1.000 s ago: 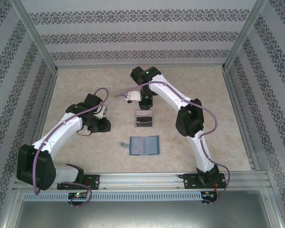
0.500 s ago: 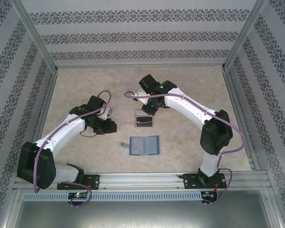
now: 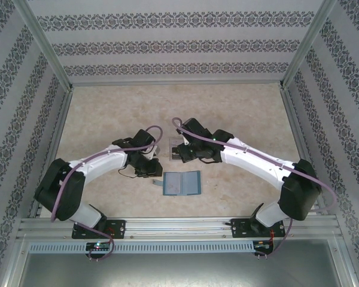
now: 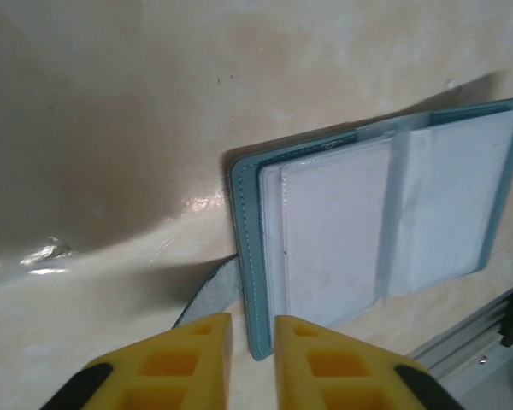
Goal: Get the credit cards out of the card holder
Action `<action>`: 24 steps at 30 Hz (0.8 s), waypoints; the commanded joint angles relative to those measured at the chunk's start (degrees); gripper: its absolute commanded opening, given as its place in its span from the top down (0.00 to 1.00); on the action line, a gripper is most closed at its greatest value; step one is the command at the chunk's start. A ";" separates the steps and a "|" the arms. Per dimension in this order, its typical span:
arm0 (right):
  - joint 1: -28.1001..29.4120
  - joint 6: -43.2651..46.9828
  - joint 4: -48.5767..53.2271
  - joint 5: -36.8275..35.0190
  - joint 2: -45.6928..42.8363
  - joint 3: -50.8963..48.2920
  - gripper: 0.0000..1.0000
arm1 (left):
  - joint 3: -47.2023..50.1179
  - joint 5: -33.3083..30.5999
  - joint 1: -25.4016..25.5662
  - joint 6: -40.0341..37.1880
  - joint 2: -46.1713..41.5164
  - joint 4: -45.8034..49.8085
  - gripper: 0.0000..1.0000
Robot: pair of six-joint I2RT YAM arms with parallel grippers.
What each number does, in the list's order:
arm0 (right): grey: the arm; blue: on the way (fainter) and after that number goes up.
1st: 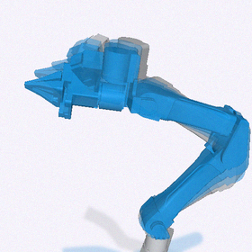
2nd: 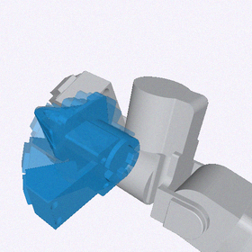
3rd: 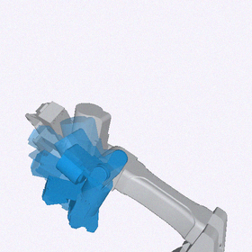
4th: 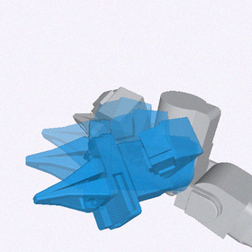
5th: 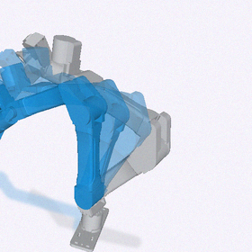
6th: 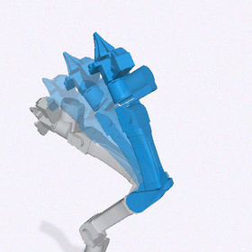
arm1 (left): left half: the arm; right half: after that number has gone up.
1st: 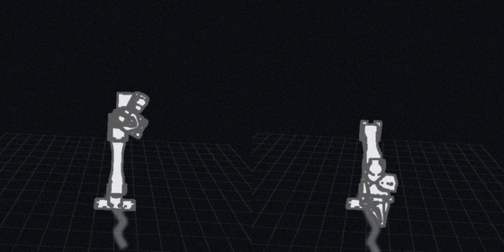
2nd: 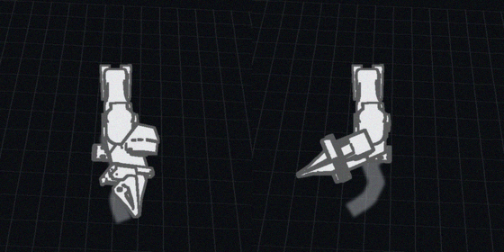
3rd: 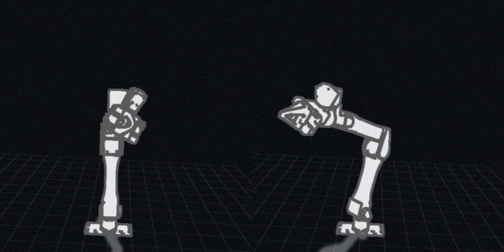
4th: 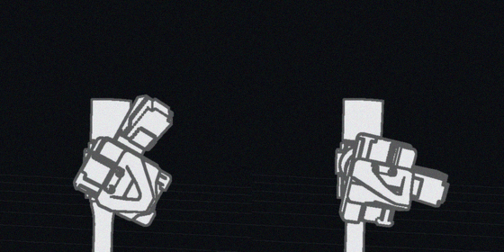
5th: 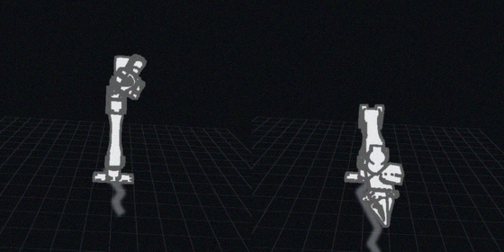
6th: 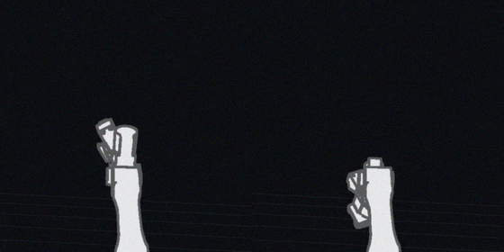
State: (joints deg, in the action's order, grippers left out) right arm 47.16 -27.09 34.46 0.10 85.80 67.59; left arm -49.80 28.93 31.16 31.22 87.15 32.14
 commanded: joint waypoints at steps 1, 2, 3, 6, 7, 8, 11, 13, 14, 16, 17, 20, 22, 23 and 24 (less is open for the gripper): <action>0.33 -12.47 -3.21 3.46 -1.43 -2.98 0.86 | 1.56 -0.03 0.75 0.53 1.69 -2.17 0.82; 0.46 -13.61 -4.21 4.73 -1.56 -3.94 0.86 | 1.95 0.19 0.75 0.41 2.04 -2.11 0.83; 0.72 -14.53 -4.91 5.32 -1.68 -4.76 0.86 | 2.29 0.65 0.79 0.13 2.29 -2.08 0.83; 1.38 -16.83 -6.19 6.31 -1.24 -6.77 0.86 | 3.72 0.88 0.94 -0.58 2.71 -2.28 0.84; 1.60 -17.35 -6.48 6.66 -0.76 -7.36 0.86 | 4.20 0.98 0.93 -0.87 2.96 -2.26 0.84; 1.75 -17.95 -6.84 7.25 -0.11 -7.72 0.86 | 4.57 1.11 0.92 -1.19 3.24 -2.17 0.84; 2.73 -19.07 -7.26 8.91 2.11 -8.29 0.85 | 5.23 1.04 0.92 -1.84 4.24 -2.11 0.85; 3.39 -19.77 -7.76 9.57 3.86 -8.36 0.83 | 5.65 0.29 0.92 -1.96 4.67 -2.08 0.85; 3.69 -20.12 -8.03 10.22 4.89 -8.11 0.83 | 5.65 -0.08 0.94 -2.04 5.01 -1.90 0.85; 4.47 -20.67 -8.98 11.39 6.88 -7.59 0.82 | 5.69 -0.44 0.94 -2.04 5.52 -2.08 0.85; 4.90 -21.12 -9.34 11.96 8.02 -7.20 0.82 | 5.73 -0.67 0.92 -1.92 5.72 -2.22 0.85; 5.99 -22.16 -10.25 12.85 11.06 -5.99 0.81 | 5.64 -0.69 0.92 -1.62 5.77 -2.83 0.85; 6.43 -22.74 -11.01 13.50 12.80 -5.49 0.79 | 5.55 -0.61 0.92 -1.43 5.58 -3.13 0.86; 6.62 -23.24 -11.67 13.97 13.53 -5.51 0.79 | 5.46 -0.57 0.93 -1.34 5.60 -3.21 0.86; 6.80 -23.59 -12.42 14.52 14.13 -5.62 0.79 | 5.44 -0.48 0.95 -1.26 5.57 -3.21 0.86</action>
State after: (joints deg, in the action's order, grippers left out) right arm 53.19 -48.36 24.36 12.40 98.41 60.27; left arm -45.17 29.61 31.44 30.46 91.15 30.68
